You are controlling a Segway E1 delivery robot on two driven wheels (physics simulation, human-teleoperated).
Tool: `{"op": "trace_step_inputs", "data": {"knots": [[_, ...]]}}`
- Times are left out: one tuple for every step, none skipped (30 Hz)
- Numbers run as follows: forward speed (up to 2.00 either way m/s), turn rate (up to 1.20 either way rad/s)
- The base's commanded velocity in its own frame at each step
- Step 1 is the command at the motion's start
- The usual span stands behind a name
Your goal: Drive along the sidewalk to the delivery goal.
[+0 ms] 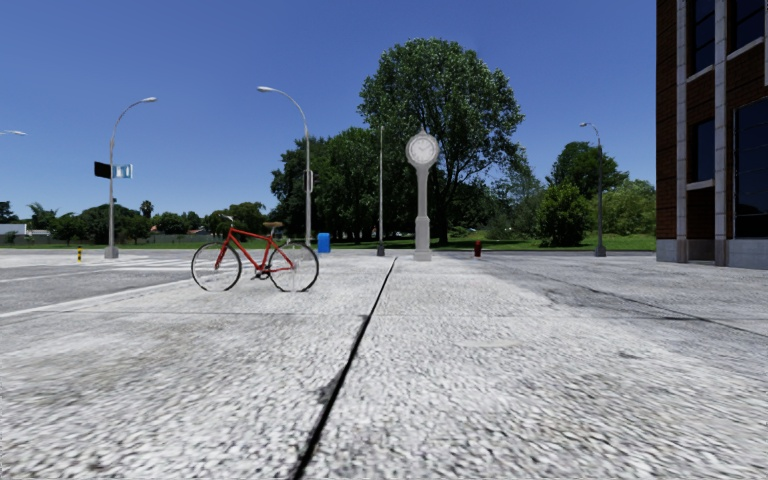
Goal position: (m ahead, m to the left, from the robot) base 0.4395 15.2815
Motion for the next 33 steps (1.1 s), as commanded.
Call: {"op": "trace_step_inputs", "data": {"knots": [[2.00,0.00],[2.00,0.00],[2.00,0.00],[2.00,0.00],[2.00,0.00],[2.00,0.00],[2.00,0.00],[2.00,0.00],[2.00,0.00],[2.00,0.00],[2.00,0.00],[2.00,0.00],[2.00,0.00],[2.00,0.00],[2.00,0.00],[2.00,0.00],[2.00,0.00],[2.00,0.00],[2.00,0.00],[2.00,0.00],[2.00,0.00],[2.00,0.00],[2.00,0.00],[2.00,0.00],[2.00,0.00],[2.00,0.00],[2.00,0.00],[2.00,0.00],[2.00,0.00],[2.00,0.00],[2.00,0.00],[2.00,0.00],[2.00,0.00]]}}
